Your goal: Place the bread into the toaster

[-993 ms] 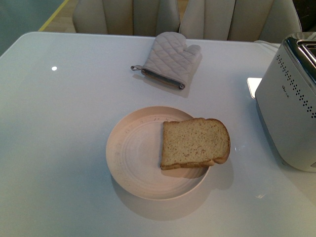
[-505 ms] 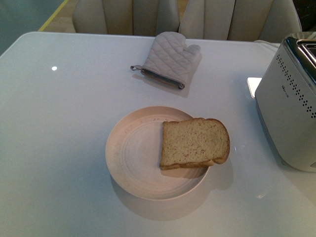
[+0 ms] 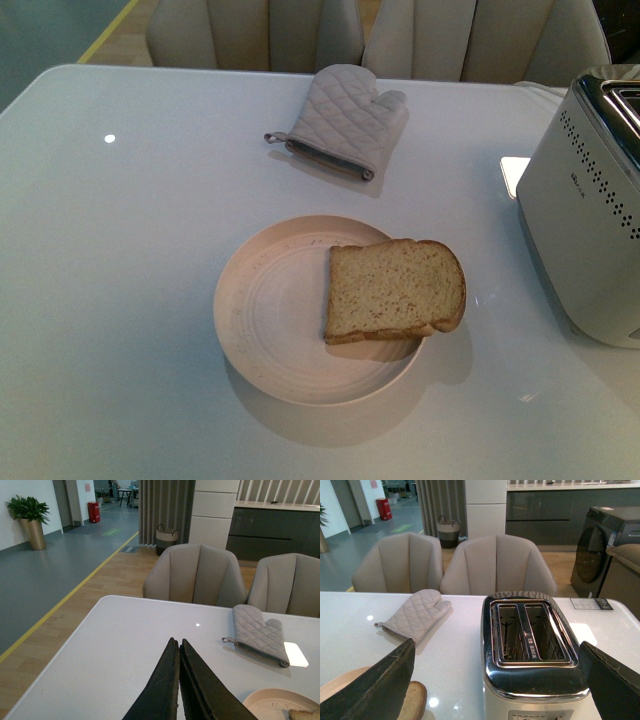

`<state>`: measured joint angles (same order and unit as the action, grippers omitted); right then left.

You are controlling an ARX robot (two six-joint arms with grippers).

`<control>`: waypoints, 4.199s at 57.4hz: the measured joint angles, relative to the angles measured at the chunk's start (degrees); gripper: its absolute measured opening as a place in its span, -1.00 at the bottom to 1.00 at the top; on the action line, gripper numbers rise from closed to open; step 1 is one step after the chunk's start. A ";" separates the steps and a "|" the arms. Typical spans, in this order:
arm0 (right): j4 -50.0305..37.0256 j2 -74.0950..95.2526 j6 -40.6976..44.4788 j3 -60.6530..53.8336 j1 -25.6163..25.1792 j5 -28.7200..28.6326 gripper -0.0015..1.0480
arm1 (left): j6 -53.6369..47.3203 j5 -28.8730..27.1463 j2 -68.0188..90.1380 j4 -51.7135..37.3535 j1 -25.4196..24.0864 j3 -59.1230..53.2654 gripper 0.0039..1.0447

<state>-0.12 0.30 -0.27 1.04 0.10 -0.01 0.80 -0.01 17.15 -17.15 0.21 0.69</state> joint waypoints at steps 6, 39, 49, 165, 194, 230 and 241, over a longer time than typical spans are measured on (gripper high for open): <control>0.00 0.00 0.00 0.00 0.00 0.00 0.83 | -0.02 0.00 -2.34 2.32 0.00 0.00 -0.95; 0.02 -0.02 0.00 0.00 -0.02 0.00 0.83 | -0.17 0.00 -16.74 17.00 0.00 0.02 -0.95; 0.02 -0.02 0.00 0.00 -0.02 0.00 0.83 | -0.13 0.00 -16.79 17.07 0.00 0.02 -0.94; -35.82 119.51 -27.54 35.67 21.29 1.51 0.83 | -0.28 -0.02 -16.83 17.07 0.00 0.02 0.86; -37.35 125.81 -31.47 38.77 21.14 -3.37 0.69 | -0.28 -0.02 -16.83 17.07 0.00 0.02 0.86; -45.40 123.25 -33.14 35.65 21.05 -3.72 -0.94 | -0.28 -0.02 -16.83 17.07 0.00 0.02 0.86; -51.95 118.31 -33.24 33.05 21.64 -5.05 -0.94 | -0.28 -0.02 -16.83 17.07 0.00 0.02 0.86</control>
<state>-52.07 118.61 -33.52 34.09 21.74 -5.06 0.51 -0.03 0.32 -0.08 0.21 0.71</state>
